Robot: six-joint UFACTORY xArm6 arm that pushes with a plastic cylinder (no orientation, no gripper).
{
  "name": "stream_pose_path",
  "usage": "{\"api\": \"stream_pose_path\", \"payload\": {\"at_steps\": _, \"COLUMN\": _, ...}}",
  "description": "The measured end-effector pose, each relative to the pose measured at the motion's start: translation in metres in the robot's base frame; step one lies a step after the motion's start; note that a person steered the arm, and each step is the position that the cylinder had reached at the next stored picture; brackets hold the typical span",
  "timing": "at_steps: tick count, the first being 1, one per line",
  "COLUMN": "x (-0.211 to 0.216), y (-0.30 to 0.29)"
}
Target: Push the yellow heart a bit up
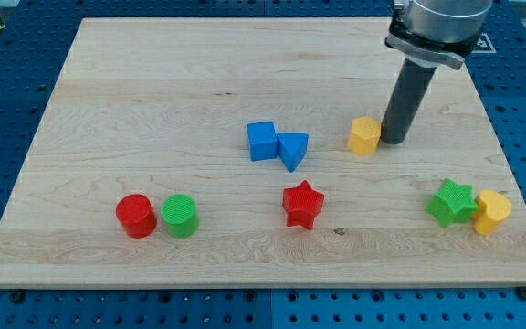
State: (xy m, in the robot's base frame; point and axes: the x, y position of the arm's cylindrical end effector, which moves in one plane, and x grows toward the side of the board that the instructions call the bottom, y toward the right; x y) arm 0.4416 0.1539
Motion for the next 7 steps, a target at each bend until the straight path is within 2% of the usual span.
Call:
{"api": "stream_pose_path", "payload": {"at_steps": 3, "x": 0.0, "y": -0.096}}
{"api": "stream_pose_path", "payload": {"at_steps": 4, "x": 0.0, "y": -0.081}}
{"api": "stream_pose_path", "payload": {"at_steps": 5, "x": 0.004, "y": -0.037}}
{"api": "stream_pose_path", "payload": {"at_steps": 7, "x": 0.051, "y": 0.057}}
